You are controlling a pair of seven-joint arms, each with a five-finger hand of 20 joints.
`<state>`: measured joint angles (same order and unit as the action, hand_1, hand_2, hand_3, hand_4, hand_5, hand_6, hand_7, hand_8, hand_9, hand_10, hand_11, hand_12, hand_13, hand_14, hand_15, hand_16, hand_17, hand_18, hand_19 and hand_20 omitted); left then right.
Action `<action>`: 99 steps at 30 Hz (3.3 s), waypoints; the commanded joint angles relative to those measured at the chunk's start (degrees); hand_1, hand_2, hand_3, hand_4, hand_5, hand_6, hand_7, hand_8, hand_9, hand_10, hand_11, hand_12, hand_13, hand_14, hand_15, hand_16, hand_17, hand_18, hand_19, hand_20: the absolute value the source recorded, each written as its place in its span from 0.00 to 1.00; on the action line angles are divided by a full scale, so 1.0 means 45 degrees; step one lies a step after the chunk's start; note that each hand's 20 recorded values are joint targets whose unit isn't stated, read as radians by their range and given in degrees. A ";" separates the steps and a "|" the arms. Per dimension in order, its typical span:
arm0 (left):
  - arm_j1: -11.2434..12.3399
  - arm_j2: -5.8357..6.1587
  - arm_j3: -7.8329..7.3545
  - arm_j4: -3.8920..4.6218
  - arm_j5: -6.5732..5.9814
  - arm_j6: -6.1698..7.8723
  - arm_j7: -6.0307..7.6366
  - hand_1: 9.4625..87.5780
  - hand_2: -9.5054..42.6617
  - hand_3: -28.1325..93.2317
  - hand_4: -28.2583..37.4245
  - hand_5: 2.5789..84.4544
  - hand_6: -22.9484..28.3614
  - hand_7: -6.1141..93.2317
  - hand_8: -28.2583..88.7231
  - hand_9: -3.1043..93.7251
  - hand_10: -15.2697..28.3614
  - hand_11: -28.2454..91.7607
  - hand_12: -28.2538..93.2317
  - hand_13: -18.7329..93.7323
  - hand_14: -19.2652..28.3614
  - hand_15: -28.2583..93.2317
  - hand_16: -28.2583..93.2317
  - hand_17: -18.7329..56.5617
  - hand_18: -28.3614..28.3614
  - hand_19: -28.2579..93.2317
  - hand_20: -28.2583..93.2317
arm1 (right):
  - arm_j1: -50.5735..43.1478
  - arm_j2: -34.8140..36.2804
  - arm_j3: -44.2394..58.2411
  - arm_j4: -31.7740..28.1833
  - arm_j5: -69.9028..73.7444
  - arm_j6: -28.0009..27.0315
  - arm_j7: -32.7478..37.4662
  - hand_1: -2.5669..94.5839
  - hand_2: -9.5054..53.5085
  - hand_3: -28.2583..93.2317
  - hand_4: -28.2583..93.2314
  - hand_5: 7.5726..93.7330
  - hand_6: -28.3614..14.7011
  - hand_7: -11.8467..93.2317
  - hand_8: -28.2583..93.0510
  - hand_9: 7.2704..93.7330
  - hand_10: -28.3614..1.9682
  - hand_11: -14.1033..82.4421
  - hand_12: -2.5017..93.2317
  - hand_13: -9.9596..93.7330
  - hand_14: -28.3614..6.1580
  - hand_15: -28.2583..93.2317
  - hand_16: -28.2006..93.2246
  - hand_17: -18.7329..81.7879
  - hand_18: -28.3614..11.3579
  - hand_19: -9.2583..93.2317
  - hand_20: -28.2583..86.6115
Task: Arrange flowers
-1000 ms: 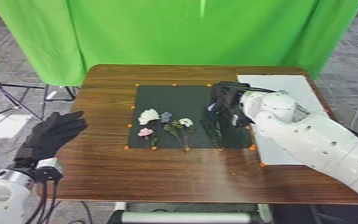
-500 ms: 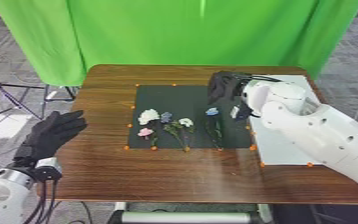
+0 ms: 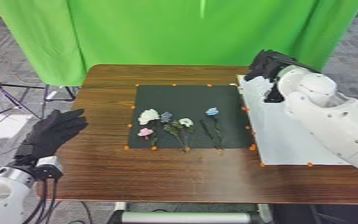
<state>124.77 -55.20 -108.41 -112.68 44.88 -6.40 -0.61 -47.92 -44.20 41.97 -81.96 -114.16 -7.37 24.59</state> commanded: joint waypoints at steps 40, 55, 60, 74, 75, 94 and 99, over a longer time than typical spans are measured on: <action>0.0195 -0.0130 0.0164 -0.0045 -0.0014 -0.0158 -0.0113 0.17 0.15 0.74 0.09 0.52 0.54 0.17 0.20 0.47 0.66 0.39 0.36 0.45 0.79 0.34 0.28 0.25 0.75 0.30 0.36 | -0.1831 0.1290 0.0373 -0.0645 0.0318 0.4619 0.1213 0.77 0.00 0.65 0.12 0.84 0.64 0.26 0.31 0.85 0.54 0.17 0.33 0.97 0.81 0.75 0.48 0.82 0.41 1.00 0.72; 0.0005 -0.0013 0.0216 0.0035 -0.0033 -0.0327 -0.0307 0.17 0.15 0.74 0.09 0.51 0.54 0.16 0.20 0.47 0.66 0.39 0.36 0.45 0.79 0.34 0.28 0.25 0.75 0.30 0.36 | -0.5687 0.0093 0.3155 -0.4989 0.1215 0.6816 0.0690 0.76 0.00 0.66 0.12 0.85 0.65 0.26 0.30 0.86 0.53 0.17 0.33 0.98 0.81 0.75 0.48 0.83 0.41 1.00 0.74; -0.0040 0.0056 0.0205 0.0032 -0.0022 -0.0345 -0.0332 0.17 0.15 0.74 0.09 0.51 0.54 0.17 0.20 0.47 0.66 0.39 0.36 0.45 0.79 0.34 0.28 0.25 0.75 0.30 0.36 | -0.6368 -0.0553 0.3085 -0.5241 0.0481 0.6529 0.0767 0.76 0.00 0.66 0.12 0.85 0.65 0.26 0.30 0.85 0.52 0.17 0.33 0.98 0.81 0.75 0.48 0.83 0.41 1.00 0.74; -0.0110 0.0159 0.0321 0.0108 -0.0018 -0.0390 -0.0352 0.17 0.15 0.74 0.09 0.51 0.54 0.16 0.20 0.47 0.66 0.39 0.36 0.45 0.79 0.34 0.28 0.25 0.75 0.30 0.36 | -0.7521 -0.1137 0.3056 -0.5479 -0.0245 0.5987 0.0874 0.76 0.00 0.66 0.13 0.85 0.65 0.26 0.30 0.85 0.53 0.17 0.33 0.98 0.81 0.75 0.48 0.83 0.40 1.00 0.75; -0.0065 0.0140 0.0295 0.0088 -0.0006 -0.0370 -0.0334 0.17 0.15 0.74 0.09 0.51 0.54 0.16 0.20 0.47 0.67 0.39 0.36 0.45 0.79 0.34 0.28 0.25 0.75 0.30 0.36 | -0.7556 -0.1165 0.2966 -0.5460 -0.0338 0.6049 0.0788 0.75 0.00 0.66 0.13 0.85 0.65 0.26 0.30 0.85 0.53 0.17 0.33 0.98 0.81 0.75 0.48 0.83 0.40 1.00 0.75; -0.0118 0.0089 0.0323 0.0127 0.0054 -0.0460 -0.0242 0.18 0.15 0.74 0.09 0.54 0.46 0.18 0.19 0.47 0.66 0.39 0.36 0.45 0.79 0.34 0.28 0.24 0.75 0.30 0.36 | -0.7618 -0.1370 0.1882 -0.4674 -0.1809 0.6791 0.0126 0.74 0.00 0.67 0.12 0.84 0.68 0.27 0.30 0.85 0.56 0.17 0.33 0.97 0.80 0.75 0.49 0.83 0.40 1.00 0.75; -0.0131 0.0070 0.0347 0.0140 0.0042 -0.0454 -0.0239 0.18 0.15 0.74 0.09 0.54 0.47 0.18 0.19 0.47 0.66 0.39 0.36 0.45 0.79 0.34 0.28 0.25 0.75 0.30 0.36 | -0.7631 -0.1434 0.1827 -0.4354 -0.2031 0.6781 0.0127 0.74 0.00 0.67 0.12 0.84 0.68 0.27 0.29 0.85 0.56 0.17 0.33 0.97 0.79 0.75 0.49 0.82 0.40 1.00 0.75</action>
<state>123.93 -54.59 -106.90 -112.19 44.93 -7.73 -1.60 -81.80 -50.12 50.47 -103.20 -121.24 22.29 25.50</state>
